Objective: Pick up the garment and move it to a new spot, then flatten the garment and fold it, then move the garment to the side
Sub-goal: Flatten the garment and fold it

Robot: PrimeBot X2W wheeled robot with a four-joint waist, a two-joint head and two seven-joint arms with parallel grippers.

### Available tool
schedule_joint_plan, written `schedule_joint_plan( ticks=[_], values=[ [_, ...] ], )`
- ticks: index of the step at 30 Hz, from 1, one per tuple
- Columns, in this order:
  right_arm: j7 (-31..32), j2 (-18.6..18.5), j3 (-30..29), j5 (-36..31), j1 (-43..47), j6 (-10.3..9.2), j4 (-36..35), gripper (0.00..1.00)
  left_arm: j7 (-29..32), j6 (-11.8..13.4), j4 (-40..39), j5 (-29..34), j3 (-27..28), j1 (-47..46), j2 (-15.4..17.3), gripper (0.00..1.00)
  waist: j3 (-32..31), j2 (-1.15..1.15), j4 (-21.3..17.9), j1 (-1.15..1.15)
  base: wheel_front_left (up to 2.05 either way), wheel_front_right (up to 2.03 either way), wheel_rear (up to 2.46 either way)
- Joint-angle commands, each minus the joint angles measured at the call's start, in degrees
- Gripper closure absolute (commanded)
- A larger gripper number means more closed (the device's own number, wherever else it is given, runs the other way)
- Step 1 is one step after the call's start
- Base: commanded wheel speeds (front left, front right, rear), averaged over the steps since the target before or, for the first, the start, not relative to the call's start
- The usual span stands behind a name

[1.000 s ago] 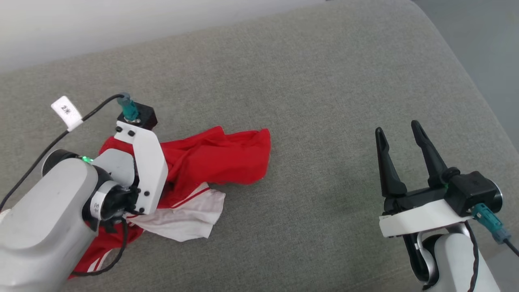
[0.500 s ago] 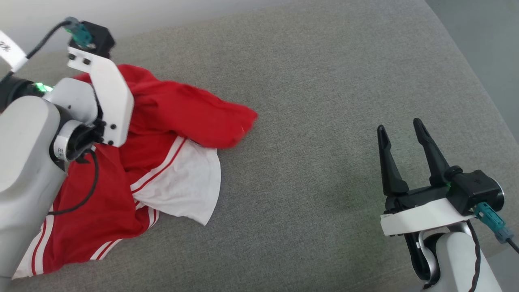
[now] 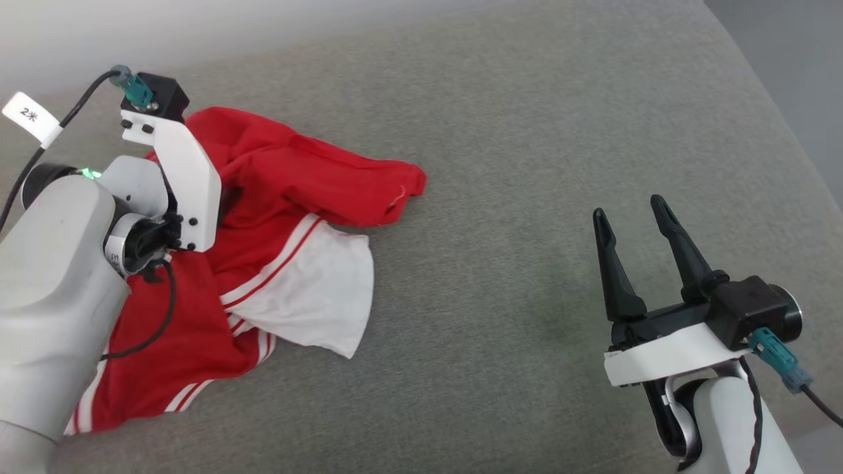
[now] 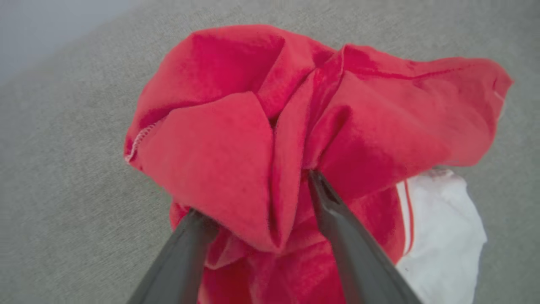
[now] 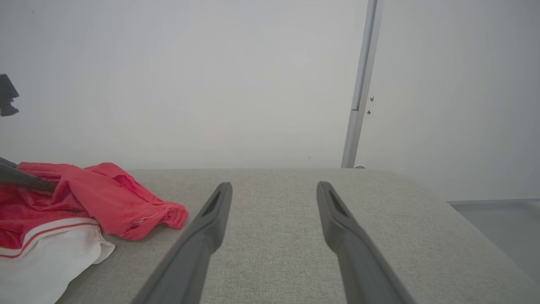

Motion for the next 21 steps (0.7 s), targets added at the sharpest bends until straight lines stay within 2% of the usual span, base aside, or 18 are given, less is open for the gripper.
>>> schedule_joint_plan(
  ticks=[1, 7, 20, 21],
  values=[
    [-0.3, 0.0, -0.1, -0.6, 0.3, -0.04, 0.2, 0.00, -1.3, -0.5, -0.9, -0.6, 0.3, -0.6, 0.4, 0.00, -0.9, 0.00, 1.5, 0.00, 0.00, 0.00, 0.00],
    [-0.3, 0.0, -0.4, -2.0, 0.9, -0.04, 0.5, 0.00, -5.7, -1.1, -6.8, -0.1, 0.8, 1.4, 1.8, 0.00, -2.4, 0.00, 5.3, 0.00, 0.00, 0.00, 0.00],
    [-0.3, -0.6, 0.6, -2.0, 2.0, -0.04, 3.3, 0.00, -24.9, 4.4, -23.6, 0.0, 7.2, 15.2, 6.1, 0.00, -6.9, 0.00, 14.0, 0.00, 0.00, 0.00, 0.00],
    [-0.3, -0.6, 0.6, -2.0, 2.0, -0.04, 3.3, 0.00, -24.9, 4.4, -23.6, 0.0, 7.2, 15.2, 6.1, 0.00, -6.9, 0.00, 14.0, 0.00, 0.00, 0.00, 0.00]
  ],
)
